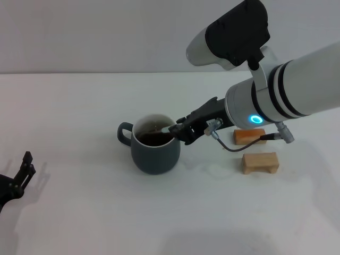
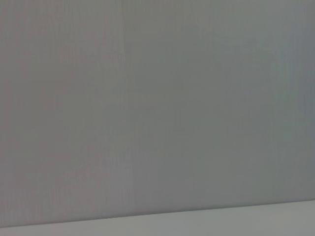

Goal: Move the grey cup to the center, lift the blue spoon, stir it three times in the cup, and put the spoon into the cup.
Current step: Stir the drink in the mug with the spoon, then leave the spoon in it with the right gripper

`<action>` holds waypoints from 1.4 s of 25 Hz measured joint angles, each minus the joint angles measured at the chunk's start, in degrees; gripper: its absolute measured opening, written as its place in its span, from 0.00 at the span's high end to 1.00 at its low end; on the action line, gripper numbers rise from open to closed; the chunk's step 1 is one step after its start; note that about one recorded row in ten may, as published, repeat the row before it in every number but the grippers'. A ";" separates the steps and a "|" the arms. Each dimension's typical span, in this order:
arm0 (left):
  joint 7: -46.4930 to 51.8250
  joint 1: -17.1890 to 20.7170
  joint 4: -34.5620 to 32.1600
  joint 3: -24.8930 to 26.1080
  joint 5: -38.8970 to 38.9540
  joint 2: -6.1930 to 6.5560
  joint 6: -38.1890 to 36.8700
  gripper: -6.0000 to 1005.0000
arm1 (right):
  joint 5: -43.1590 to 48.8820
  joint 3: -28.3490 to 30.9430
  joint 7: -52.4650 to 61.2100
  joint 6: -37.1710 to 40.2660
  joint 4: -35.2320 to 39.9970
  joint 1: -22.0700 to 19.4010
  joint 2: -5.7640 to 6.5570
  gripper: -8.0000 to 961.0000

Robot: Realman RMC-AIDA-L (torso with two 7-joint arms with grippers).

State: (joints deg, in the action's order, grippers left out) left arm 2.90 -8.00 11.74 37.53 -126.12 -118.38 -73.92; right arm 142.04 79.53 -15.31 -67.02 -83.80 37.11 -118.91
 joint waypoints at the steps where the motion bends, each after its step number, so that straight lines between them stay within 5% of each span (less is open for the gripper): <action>1: 0.00 0.00 0.02 0.00 0.00 0.00 0.00 0.15 | 0.05 0.15 -0.26 0.21 0.18 0.04 0.03 0.72; 20: 0.00 -0.29 0.12 0.00 0.00 0.00 0.00 0.15 | -0.01 1.74 -0.99 -3.59 -0.96 -2.20 -0.08 0.71; 35: 0.00 0.15 0.12 0.00 0.00 0.05 -1.17 0.15 | -3.22 -0.15 -1.01 1.91 0.76 -1.56 -0.18 0.70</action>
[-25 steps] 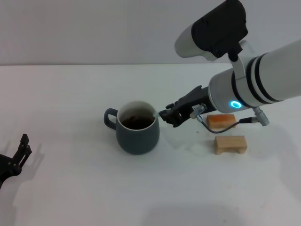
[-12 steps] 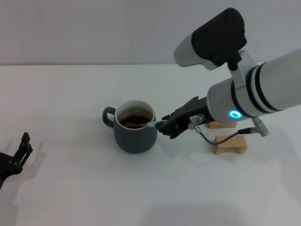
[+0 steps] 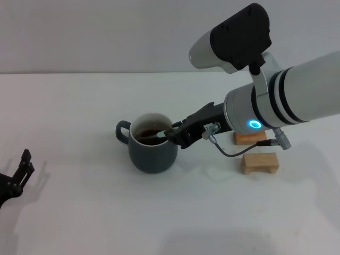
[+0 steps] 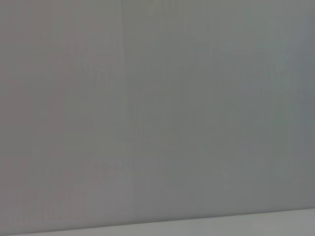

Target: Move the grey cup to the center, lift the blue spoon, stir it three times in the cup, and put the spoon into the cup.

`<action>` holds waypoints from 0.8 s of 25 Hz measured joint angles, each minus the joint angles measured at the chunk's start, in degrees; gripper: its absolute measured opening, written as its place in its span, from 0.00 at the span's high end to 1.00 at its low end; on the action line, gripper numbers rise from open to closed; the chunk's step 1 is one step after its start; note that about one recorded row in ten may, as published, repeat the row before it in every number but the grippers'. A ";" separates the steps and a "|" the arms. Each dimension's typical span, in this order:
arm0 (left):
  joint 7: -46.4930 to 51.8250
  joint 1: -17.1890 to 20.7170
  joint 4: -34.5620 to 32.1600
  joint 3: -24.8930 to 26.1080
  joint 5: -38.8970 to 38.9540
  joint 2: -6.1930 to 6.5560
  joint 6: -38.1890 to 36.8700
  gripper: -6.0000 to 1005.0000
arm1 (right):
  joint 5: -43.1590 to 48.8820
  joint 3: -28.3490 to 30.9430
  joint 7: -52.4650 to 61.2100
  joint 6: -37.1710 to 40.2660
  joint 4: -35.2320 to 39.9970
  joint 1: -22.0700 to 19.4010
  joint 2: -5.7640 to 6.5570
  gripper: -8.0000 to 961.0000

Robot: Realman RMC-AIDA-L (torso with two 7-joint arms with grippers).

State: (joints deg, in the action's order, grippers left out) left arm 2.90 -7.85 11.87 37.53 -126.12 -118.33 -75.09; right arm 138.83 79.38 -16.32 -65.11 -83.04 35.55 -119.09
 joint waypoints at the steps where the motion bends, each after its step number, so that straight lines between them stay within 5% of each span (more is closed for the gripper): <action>1: 0.00 0.08 0.00 0.00 0.00 0.01 -0.10 0.15 | -0.01 0.05 0.24 -0.23 0.40 0.27 0.00 0.70; 10: 0.00 0.40 -0.12 0.00 0.01 0.13 -0.71 0.15 | 0.08 0.77 0.39 -0.33 0.21 -0.06 -0.01 0.70; 15: 0.00 0.62 -0.10 -0.01 0.00 0.13 -0.93 0.15 | -0.05 1.91 0.21 1.18 -1.42 -0.96 0.05 0.48; 20: 0.00 1.04 -0.12 -0.01 0.00 0.09 -1.42 0.15 | -1.93 3.62 -3.49 10.70 -6.95 -6.78 0.07 0.48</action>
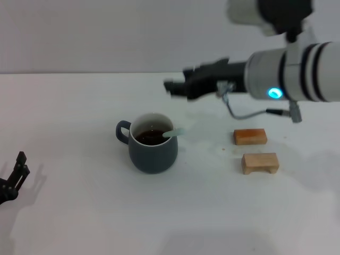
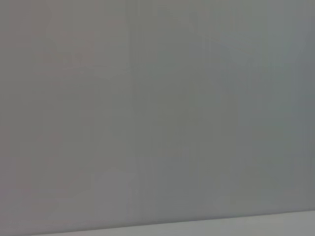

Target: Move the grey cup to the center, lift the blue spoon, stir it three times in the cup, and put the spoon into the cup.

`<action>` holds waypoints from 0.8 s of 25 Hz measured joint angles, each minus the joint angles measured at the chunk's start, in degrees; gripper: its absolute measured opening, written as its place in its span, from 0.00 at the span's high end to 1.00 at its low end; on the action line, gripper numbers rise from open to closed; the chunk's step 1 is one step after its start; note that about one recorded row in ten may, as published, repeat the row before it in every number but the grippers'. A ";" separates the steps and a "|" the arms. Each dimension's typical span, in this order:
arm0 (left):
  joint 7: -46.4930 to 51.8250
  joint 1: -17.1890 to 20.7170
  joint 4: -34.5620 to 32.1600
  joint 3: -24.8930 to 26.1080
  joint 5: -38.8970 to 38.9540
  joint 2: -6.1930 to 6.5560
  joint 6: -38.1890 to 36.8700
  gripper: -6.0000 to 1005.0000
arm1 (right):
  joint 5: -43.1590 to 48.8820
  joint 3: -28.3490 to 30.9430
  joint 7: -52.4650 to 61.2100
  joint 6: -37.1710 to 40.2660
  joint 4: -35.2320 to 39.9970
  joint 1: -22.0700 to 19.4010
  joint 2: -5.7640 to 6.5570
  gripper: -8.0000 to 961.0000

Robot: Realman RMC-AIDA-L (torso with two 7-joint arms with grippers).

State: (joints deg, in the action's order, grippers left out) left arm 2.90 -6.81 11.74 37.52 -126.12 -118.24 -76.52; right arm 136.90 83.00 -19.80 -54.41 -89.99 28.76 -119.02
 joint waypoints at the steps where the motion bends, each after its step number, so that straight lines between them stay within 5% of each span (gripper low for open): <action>1: 0.00 0.21 0.09 0.01 -0.01 0.00 -0.47 0.15 | -2.48 -0.38 -3.73 5.90 -2.17 -3.80 0.00 0.48; 2: 0.00 0.21 0.09 0.01 -0.01 0.00 -0.47 0.15 | -2.48 -0.38 -3.73 5.90 -2.17 -3.80 0.00 0.48; 3: 0.00 0.41 0.14 0.02 0.00 0.01 -0.98 0.15 | -5.32 -2.63 -10.33 15.33 -4.25 -9.69 -0.03 0.48; 5: 0.00 0.52 0.12 0.04 -0.01 0.01 -1.24 0.15 | -6.48 -4.09 -13.61 20.27 -4.78 -12.44 -0.03 0.48; 6: 0.00 0.64 -0.13 0.44 0.01 0.02 -1.45 0.15 | -8.37 -8.51 -21.53 34.36 -4.91 -18.74 -0.02 0.48; 7: 0.00 0.64 -0.13 0.44 0.01 0.02 -1.45 0.15 | -8.37 -8.51 -21.53 34.36 -4.91 -18.74 -0.02 0.48; 8: 0.00 0.71 -0.20 0.80 0.04 0.02 -1.51 0.15 | -8.80 -13.63 -27.62 51.09 -2.66 -23.94 -0.04 0.48; 9: 0.00 0.81 -0.18 1.01 0.06 0.04 -1.53 0.15 | -8.73 -16.10 -29.25 58.52 -0.96 -25.82 -0.04 0.48; 10: 0.00 0.81 -0.18 1.01 0.06 0.04 -1.53 0.15 | -8.73 -16.10 -29.25 58.52 -0.96 -25.82 -0.04 0.48; 13: 0.00 1.08 -0.02 2.11 0.11 0.10 -1.72 0.15 | -6.72 -24.27 -30.24 84.11 9.08 -28.57 0.02 0.48; 14: 0.00 1.09 -0.08 2.22 0.13 0.11 -1.73 0.15 | -5.46 -29.52 -29.37 99.76 17.69 -28.36 0.08 0.48; 15: 0.00 1.09 -0.08 2.22 0.13 0.11 -1.73 0.15 | -5.46 -29.52 -29.37 99.76 17.69 -28.36 0.08 0.48; 16: 0.00 1.10 -0.19 2.43 0.16 0.11 -1.73 0.15 | -5.22 -35.35 -27.23 116.32 28.20 -26.87 0.05 0.48; 17: 0.00 1.10 -0.19 2.43 0.16 0.11 -1.73 0.15 | -5.22 -35.35 -27.23 116.32 28.20 -26.87 0.05 0.48; 18: 0.00 1.10 -0.27 2.64 0.18 0.12 -1.74 0.15 | -5.48 -40.76 -22.85 131.88 39.44 -24.94 -0.19 0.48; 19: 0.00 1.10 -0.27 2.64 0.18 0.12 -1.74 0.15 | -5.48 -40.76 -22.85 131.88 39.44 -24.94 -0.19 0.48; 20: 0.00 1.10 -0.27 2.69 0.18 0.11 -1.74 0.15 | -6.40 -43.87 -18.26 140.33 46.16 -24.08 -0.36 0.48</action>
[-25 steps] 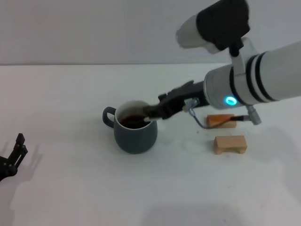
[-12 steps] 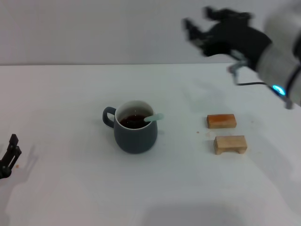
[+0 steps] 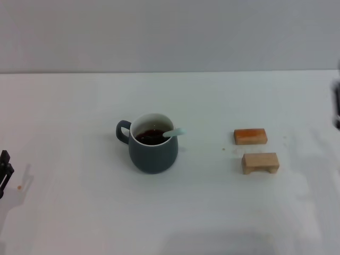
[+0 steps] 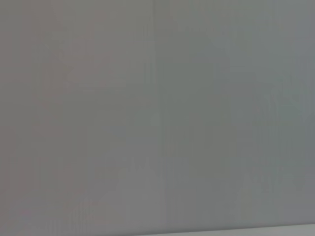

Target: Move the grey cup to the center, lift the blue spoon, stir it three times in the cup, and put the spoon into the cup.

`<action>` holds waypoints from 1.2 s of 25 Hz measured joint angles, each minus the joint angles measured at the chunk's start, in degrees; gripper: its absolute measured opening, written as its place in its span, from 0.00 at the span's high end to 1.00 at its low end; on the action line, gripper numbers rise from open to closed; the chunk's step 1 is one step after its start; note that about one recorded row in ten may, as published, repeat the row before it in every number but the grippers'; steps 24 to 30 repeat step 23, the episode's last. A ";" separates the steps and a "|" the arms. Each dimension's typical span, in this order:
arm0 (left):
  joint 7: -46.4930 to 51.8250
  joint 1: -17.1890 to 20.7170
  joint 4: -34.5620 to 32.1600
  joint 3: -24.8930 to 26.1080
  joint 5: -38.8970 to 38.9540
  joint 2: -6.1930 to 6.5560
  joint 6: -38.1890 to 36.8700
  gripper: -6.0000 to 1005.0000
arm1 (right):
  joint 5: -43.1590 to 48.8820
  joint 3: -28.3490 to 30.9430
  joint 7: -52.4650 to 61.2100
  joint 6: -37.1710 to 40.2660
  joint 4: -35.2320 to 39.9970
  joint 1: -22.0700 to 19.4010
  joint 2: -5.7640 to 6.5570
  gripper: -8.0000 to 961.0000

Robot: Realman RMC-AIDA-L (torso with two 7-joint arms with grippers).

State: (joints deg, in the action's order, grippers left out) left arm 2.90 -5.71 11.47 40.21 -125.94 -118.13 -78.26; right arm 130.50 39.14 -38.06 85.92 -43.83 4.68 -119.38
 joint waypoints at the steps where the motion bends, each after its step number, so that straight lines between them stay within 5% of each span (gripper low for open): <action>1: 0.00 0.00 -0.01 0.05 0.02 -0.02 0.00 0.15 | -3.54 -4.19 8.43 11.55 8.86 0.01 -0.08 0.48; 2: 0.00 0.00 -0.01 0.05 0.02 -0.02 0.00 0.15 | -3.54 -4.19 8.43 11.55 8.86 0.01 -0.08 0.48; 3: 0.00 0.00 -0.05 0.09 0.03 -0.02 0.00 0.15 | -10.26 -6.52 15.01 19.84 13.62 -1.88 0.09 0.48; 7: 0.00 0.00 -0.15 0.17 -0.01 -0.04 0.02 0.15 | -17.95 -7.18 17.30 23.36 14.40 -5.62 0.43 0.48; 13: -0.08 -0.31 -0.83 1.10 0.00 0.02 0.33 0.15 | -19.62 -7.69 18.00 21.63 16.24 -10.19 0.37 0.48; 23: -0.16 -0.47 -1.00 1.10 -0.01 0.01 0.09 0.15 | -19.59 -9.67 26.02 10.74 16.24 -9.30 0.87 0.48; 30: -0.16 -0.47 -1.00 1.10 -0.01 0.01 0.09 0.15 | -19.59 -9.67 26.02 10.74 16.24 -9.30 0.87 0.48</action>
